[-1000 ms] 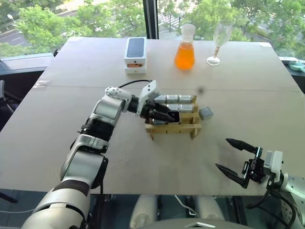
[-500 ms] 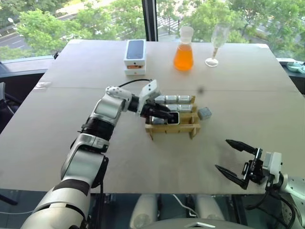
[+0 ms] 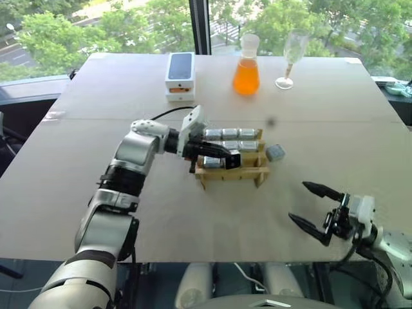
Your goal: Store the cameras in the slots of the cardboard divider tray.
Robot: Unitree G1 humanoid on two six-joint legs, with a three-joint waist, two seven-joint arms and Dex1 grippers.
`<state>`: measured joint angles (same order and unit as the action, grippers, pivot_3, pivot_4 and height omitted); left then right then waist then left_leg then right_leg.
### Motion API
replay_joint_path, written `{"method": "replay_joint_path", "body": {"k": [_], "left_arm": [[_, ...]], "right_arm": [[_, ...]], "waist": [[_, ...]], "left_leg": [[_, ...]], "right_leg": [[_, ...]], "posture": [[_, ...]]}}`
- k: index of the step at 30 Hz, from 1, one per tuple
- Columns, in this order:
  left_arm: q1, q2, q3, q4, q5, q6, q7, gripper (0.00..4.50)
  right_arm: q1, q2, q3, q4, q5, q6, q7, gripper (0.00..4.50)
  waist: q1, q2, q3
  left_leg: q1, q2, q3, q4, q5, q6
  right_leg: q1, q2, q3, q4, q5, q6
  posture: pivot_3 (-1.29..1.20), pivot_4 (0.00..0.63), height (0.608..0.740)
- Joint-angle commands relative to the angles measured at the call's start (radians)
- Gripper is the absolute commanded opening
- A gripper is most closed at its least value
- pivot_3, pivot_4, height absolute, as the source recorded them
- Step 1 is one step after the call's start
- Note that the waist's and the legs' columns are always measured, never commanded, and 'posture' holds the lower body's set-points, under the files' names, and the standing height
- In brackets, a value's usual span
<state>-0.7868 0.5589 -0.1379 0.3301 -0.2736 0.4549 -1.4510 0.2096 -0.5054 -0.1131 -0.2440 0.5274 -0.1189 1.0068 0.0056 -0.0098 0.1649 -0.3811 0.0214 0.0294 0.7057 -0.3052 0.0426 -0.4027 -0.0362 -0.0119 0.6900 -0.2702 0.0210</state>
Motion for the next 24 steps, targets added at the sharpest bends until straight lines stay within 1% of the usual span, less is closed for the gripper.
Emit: {"method": "replay_joint_path", "body": {"k": [1, 3, 8, 10, 13, 15, 19, 22, 24], "left_arm": [[0.040, 0.046, 0.084, -0.143, -0.080, 0.050, 0.024, 0.04], [0.073, 0.069, 0.100, -0.191, -0.098, 0.065, 0.039, 0.04], [0.203, 0.125, 0.185, -0.350, -0.181, 0.137, 0.103, 0.04], [0.242, 0.136, 0.211, -0.397, -0.203, 0.141, 0.127, 0.04], [0.312, 0.158, 0.268, -0.478, -0.247, 0.163, 0.174, 0.04], [0.374, 0.186, 0.327, -0.518, -0.275, 0.178, 0.201, 0.04], [0.503, 0.238, 0.431, -0.565, -0.315, 0.173, 0.220, 0.04], [0.592, 0.270, 0.464, -0.584, -0.309, 0.139, 0.217, 0.04], [0.623, 0.276, 0.470, -0.585, -0.298, 0.119, 0.236, 0.04]], "right_arm": [[-0.035, -0.013, 0.013, -0.095, 0.041, 0.081, -0.035, 4.50], [-0.055, -0.012, 0.019, -0.109, 0.041, 0.100, -0.041, 4.50], [-0.272, -0.043, 0.120, -0.155, -0.028, 0.328, -0.164, 4.50], [-0.343, -0.051, 0.151, -0.146, -0.045, 0.387, -0.178, 4.50], [-0.465, -0.057, 0.212, -0.127, -0.068, 0.546, -0.225, 4.50], [-0.553, -0.027, 0.252, -0.119, -0.039, 0.678, -0.258, 4.50], [-0.651, 0.027, 0.340, -0.074, -0.075, 0.825, -0.314, 4.50], [-0.689, 0.086, 0.339, -0.023, -0.067, 0.902, -0.365, 4.50], [-0.703, 0.096, 0.352, -0.016, -0.076, 0.921, -0.358, 4.50]], "waist": [[0.003, 0.000, 0.000], [0.005, 0.000, 0.000], [-0.002, 0.000, 0.001], [-0.002, -0.001, 0.001], [0.004, -0.001, 0.001], [0.005, -0.001, 0.001], [-0.006, -0.001, 0.001], [-0.011, -0.001, 0.001], [-0.007, -0.001, 0.001]], "left_leg": [[0.000, 0.000, 0.000, 0.000, 0.000, 0.000], [0.000, 0.000, 0.000, 0.000, 0.000, 0.000], [0.000, 0.000, 0.001, 0.000, 0.000, 0.000], [-0.001, 0.000, 0.001, 0.000, 0.000, 0.000], [-0.002, 0.000, 0.000, -0.001, 0.000, 0.000], [-0.004, 0.000, 0.000, -0.001, 0.000, 0.000], [-0.006, 0.000, 0.001, -0.001, 0.001, -0.002], [-0.007, 0.000, 0.000, -0.002, 0.001, -0.002], [-0.009, -0.001, 0.000, -0.002, 0.001, -0.002]], "right_leg": [[0.000, 0.000, 0.000, 0.000, 0.000, 0.000], [0.000, -0.001, 0.000, 0.000, 0.000, 0.000], [-0.001, -0.003, 0.001, 0.000, 0.000, 0.000], [-0.002, -0.004, 0.001, 0.001, 0.000, 0.000], [-0.003, -0.004, 0.000, 0.001, 0.000, 0.000], [-0.005, -0.004, 0.000, 0.001, 0.000, -0.001], [-0.009, -0.006, 0.001, 0.002, 0.000, -0.001], [-0.009, -0.007, 0.000, -0.001, 0.000, -0.001], [-0.009, -0.009, -0.001, -0.001, 0.001, -0.001]], "posture": [[0.00, 0.150, 0.740], [0.00, 0.150, 0.740], [0.00, 0.150, 0.740], [0.00, 0.150, 0.740], [0.00, 0.150, 0.740], [0.00, 0.150, 0.740], [0.00, 0.150, 0.740], [0.00, 0.150, 0.740], [0.00, 0.150, 0.740]]}}
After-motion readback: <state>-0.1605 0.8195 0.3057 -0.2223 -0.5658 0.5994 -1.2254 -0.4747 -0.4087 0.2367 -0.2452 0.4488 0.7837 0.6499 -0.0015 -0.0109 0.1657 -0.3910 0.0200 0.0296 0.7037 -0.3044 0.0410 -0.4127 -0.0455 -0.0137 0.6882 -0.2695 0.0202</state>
